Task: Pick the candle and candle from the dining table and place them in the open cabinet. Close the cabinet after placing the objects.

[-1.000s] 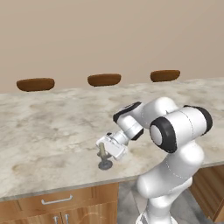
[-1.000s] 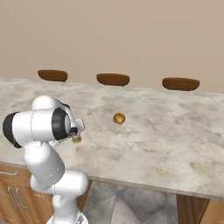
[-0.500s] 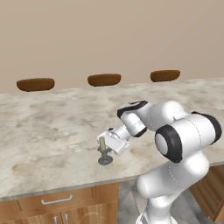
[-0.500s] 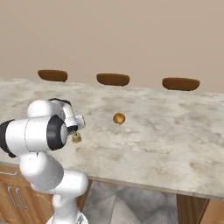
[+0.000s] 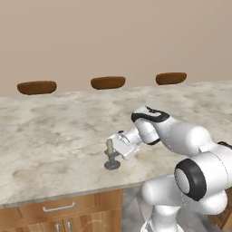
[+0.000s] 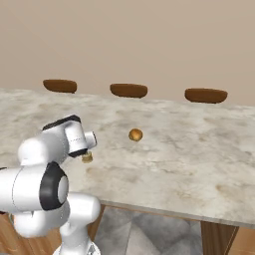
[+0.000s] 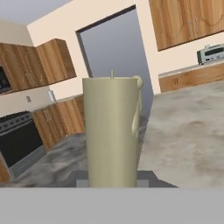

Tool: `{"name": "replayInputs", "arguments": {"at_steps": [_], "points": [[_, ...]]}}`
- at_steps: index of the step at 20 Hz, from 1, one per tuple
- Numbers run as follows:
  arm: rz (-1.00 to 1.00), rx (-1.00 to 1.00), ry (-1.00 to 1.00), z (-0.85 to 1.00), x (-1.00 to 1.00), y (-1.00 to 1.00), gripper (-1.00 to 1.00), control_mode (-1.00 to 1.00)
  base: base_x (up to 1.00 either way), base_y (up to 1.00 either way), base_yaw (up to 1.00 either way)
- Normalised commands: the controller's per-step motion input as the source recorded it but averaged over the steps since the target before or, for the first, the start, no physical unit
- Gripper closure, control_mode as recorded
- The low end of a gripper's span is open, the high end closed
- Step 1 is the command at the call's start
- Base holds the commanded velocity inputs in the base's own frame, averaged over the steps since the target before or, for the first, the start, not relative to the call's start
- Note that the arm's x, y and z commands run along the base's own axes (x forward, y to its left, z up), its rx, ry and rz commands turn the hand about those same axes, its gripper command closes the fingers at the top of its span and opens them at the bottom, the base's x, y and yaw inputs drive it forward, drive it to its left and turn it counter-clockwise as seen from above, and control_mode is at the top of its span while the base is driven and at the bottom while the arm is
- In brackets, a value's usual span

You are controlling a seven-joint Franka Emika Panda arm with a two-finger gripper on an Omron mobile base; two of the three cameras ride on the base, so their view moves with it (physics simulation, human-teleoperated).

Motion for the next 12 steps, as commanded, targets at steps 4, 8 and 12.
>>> {"name": "replayInputs", "arguments": {"at_steps": [4,8,12], "points": [[-0.1,0.0,-0.02,0.32,-0.38,-0.12,1.0,-1.0,0.0,0.0,0.0],[-0.05,0.0,-0.03,0.34,-0.35,-0.12,1.0,-1.0,0.0,0.0,0.0],[0.0,0.0,0.0,0.37,-0.32,-0.11,1.0,-1.0,0.0,0.0,0.0]]}}
